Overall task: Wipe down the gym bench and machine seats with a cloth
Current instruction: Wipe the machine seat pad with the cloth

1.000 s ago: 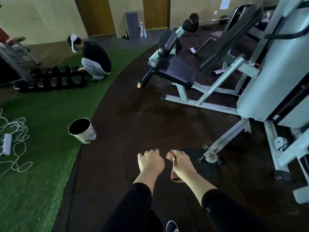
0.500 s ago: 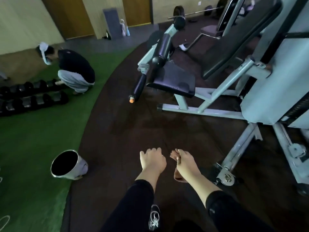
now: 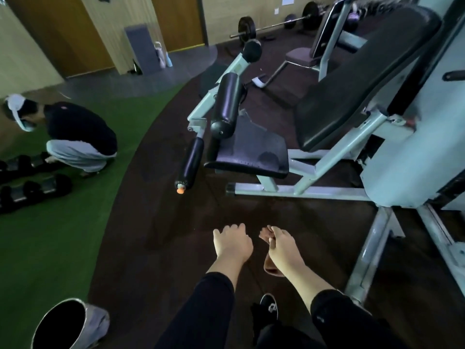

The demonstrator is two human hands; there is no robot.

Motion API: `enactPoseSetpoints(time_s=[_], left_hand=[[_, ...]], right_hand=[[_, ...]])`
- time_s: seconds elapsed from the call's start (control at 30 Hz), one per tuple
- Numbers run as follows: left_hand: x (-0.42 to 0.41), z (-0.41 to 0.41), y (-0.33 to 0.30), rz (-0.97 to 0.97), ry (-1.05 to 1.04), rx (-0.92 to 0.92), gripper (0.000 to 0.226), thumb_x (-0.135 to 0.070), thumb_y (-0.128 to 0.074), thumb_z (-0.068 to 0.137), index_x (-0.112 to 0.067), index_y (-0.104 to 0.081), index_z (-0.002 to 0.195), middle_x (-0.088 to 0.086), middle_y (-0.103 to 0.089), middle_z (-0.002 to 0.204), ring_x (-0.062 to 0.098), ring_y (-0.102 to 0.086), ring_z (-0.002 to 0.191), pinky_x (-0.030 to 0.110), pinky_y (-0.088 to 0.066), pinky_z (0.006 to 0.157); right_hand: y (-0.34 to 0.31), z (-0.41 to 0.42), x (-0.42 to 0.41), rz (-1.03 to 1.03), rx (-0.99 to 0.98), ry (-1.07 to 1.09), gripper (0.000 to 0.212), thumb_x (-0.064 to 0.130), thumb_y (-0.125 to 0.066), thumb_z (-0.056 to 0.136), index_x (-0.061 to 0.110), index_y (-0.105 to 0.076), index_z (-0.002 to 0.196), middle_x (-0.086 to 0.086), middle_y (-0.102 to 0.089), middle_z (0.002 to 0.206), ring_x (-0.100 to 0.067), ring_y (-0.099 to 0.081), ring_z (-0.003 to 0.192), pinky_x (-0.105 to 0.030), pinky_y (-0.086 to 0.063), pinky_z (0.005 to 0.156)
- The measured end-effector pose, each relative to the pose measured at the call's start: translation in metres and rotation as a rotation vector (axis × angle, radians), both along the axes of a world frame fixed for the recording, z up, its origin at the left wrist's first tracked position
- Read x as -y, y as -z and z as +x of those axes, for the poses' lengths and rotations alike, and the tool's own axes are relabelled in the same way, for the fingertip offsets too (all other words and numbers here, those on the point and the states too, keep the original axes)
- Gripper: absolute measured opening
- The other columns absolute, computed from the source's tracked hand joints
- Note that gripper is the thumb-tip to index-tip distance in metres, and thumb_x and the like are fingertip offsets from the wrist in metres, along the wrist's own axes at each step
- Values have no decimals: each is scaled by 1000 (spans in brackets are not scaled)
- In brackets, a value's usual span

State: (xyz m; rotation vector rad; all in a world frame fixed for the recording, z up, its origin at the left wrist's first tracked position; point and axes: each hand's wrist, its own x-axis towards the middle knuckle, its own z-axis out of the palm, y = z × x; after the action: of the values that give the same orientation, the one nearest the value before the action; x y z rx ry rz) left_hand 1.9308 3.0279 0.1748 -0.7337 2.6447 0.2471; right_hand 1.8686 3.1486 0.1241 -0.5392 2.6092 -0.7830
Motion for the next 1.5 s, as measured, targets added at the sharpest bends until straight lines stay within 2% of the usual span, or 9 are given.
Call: enactPoseSetpoints(time_s=[0.23,0.6,0.8,0.9,1.13,1.33,1.5], left_hand=[[35,-123,-9,19,-6,-5,41,-32,-32,102,-20,-42,140,3,-53,135,23,-48,124,44,-30,105],[92,-278,17,50,106,62,40,-31,-32,100,-19,-44,136,3,-53,134,24,-49,123,45,-31,106],[133,-372,25,68,158,46,46,-32,-32,100,-19,-37,144,4,-47,144,24,-42,132,47,-27,111],[150,-411,26,65,184,43,43,-31,-33,100,-19,-41,141,3,-49,140,23,-44,129,45,-28,109],[163,-458,35,99,130,60,42,-31,-34,100,-21,-41,140,2,-52,136,21,-47,125,44,-30,108],[155,-483,59,132,15,61,48,-33,-33,101,-22,-33,147,-1,-44,146,17,-37,136,46,-22,116],[154,-504,89,103,8,55,47,-32,-33,101,-22,-32,147,-3,-42,147,15,-36,137,48,-20,116]], right_hand=[[-7,-125,35,-10,-10,17,43,11,-41,97,13,-39,140,-8,-48,135,-21,-46,122,-25,-36,101],[19,-261,79,42,34,141,42,10,-44,96,11,-42,138,-7,-51,133,-21,-47,122,-26,-34,104],[19,-348,116,30,21,195,42,7,-46,94,9,-44,136,-9,-54,130,-23,-49,120,-27,-34,104],[18,-384,135,18,28,228,43,8,-47,95,11,-42,138,-8,-52,131,-23,-48,121,-27,-35,103],[24,-438,156,-25,57,159,42,11,-46,96,14,-43,137,-3,-50,135,-16,-46,124,-24,-31,107],[42,-476,151,-73,60,18,42,13,-47,96,14,-42,137,-1,-48,136,-14,-45,126,-24,-30,110],[76,-500,146,-104,24,-21,43,13,-45,96,13,-40,139,0,-46,139,-13,-41,130,-23,-28,111]])
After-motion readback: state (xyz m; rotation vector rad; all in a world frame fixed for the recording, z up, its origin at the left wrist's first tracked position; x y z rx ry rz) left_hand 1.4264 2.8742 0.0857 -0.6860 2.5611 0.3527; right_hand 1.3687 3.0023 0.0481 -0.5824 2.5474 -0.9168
